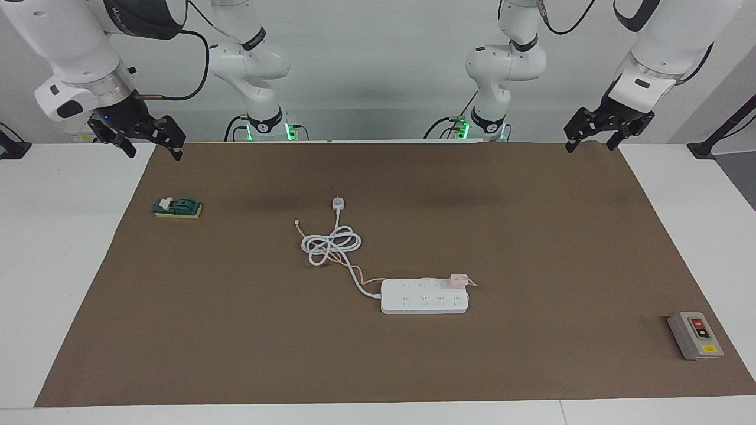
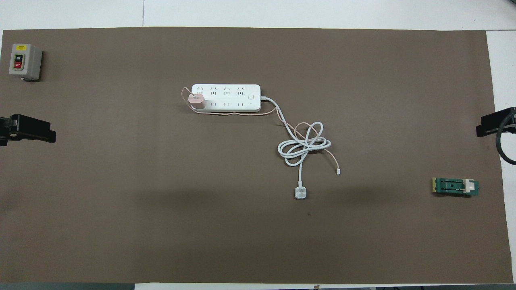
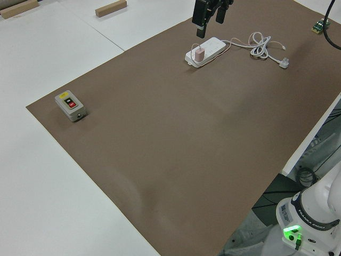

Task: Unplug charger and place it aside
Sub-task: 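Move the left gripper toward the pink charger while the right gripper reaches the strip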

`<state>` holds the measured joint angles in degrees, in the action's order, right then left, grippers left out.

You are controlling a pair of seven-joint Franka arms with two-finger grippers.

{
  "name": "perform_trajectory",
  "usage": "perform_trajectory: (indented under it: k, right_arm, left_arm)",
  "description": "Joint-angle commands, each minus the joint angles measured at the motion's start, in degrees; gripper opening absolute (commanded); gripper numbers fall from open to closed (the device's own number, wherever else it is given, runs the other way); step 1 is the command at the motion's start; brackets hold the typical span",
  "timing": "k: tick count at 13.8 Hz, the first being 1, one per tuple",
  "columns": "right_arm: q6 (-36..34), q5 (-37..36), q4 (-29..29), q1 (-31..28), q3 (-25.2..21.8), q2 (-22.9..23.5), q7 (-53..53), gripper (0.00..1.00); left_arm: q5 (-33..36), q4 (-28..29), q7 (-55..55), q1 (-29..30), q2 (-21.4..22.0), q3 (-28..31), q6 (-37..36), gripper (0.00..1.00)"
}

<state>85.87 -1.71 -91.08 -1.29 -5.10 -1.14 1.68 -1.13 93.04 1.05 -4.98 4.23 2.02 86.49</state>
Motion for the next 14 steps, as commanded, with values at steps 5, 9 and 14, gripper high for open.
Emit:
perform_trajectory:
  k: [5,9,14]
  right_arm:
    - [-0.43,-0.67,-0.5,-0.65,0.62,-0.79,0.69,1.0]
    - [-1.23,-0.06,-0.5,-1.34,0.44,-0.88,1.3,1.0]
    - [-1.93,5.82,-1.55,-0.56,0.53,-1.14,-8.31,1.0]
  left_arm:
    - [-0.54,3.11,-2.99,-2.31,2.18,0.18,-1.22,1.0]
    - [-0.54,4.86,0.08,-3.45,2.36,0.18,1.83,1.0]
    - [-0.54,4.43,18.32,-7.32,-2.64,0.26,9.39,1.0]
